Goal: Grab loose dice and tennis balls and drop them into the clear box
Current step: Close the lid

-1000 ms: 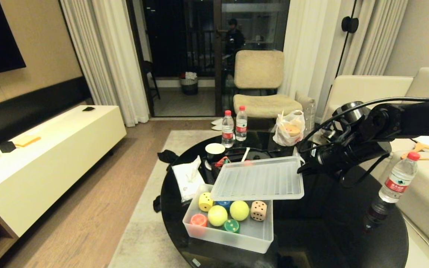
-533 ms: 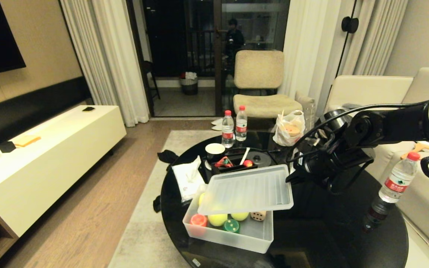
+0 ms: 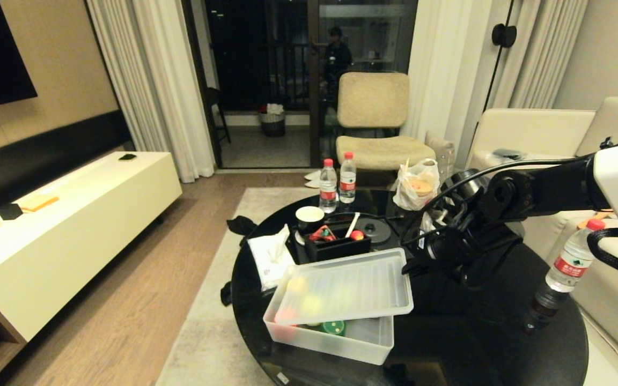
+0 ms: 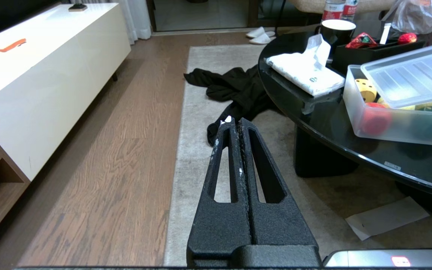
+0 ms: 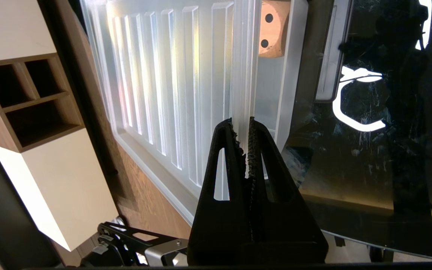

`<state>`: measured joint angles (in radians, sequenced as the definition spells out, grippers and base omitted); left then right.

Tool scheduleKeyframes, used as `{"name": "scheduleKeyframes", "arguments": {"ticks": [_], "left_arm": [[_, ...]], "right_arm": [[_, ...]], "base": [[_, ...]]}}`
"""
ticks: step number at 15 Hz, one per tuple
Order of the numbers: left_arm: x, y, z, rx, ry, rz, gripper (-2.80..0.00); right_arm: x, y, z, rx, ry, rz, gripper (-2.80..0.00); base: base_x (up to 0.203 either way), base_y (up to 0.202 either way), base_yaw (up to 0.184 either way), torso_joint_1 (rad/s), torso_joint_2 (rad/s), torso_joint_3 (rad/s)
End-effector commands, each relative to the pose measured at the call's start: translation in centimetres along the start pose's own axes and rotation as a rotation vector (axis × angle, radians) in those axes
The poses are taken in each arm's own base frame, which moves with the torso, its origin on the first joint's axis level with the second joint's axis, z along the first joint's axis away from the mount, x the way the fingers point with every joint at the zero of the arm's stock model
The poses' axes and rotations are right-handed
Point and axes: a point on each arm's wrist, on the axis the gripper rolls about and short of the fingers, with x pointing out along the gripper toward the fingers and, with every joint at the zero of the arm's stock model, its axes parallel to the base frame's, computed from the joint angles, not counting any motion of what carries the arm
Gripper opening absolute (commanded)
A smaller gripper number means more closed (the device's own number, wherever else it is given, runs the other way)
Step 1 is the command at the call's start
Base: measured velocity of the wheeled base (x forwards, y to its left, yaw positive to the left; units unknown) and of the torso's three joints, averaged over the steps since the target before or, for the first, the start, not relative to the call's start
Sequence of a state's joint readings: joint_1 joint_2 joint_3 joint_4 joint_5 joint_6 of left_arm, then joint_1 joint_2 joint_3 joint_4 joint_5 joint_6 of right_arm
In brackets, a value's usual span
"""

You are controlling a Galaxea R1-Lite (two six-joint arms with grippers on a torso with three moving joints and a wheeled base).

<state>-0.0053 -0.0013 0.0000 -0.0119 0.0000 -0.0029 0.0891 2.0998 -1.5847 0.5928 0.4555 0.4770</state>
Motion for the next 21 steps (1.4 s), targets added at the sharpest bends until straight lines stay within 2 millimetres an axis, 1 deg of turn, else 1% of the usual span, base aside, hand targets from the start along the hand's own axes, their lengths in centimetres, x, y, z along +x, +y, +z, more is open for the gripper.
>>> {"name": "scheduleKeyframes", "arguments": {"ticks": [1,7,14,21], "left_arm": [[0.0,0.0,-0.1,0.000,0.004,0.001,-2.80],[0.0,0.0,-0.1,0.000,0.004,-0.001,-2.80],[0.0,0.0,-0.1,0.000,0.004,0.000,-2.80],[0.0,0.0,-0.1,0.000,0.004,-0.001,-2.80]], "right_arm": [[0.8,-0.2,0.0,0.008,0.018,-0.004,-2.80],[1.3,-0.5,0.0,0.010,0.018,-0.004,-2.80],[3.3,-1.9,-1.6,-0.031,-0.040,0.029,-2.80],[3.6,-2.2,-1.8,-0.038,-0.049,0.034,-2.80]], "base": [[0.000,0.000,0.000,0.000,0.00,0.000],[0.000,0.000,0.000,0.000,0.00,0.000],[0.000,0.000,0.000,0.000,0.00,0.000],[0.000,0.000,0.000,0.000,0.00,0.000]]}}
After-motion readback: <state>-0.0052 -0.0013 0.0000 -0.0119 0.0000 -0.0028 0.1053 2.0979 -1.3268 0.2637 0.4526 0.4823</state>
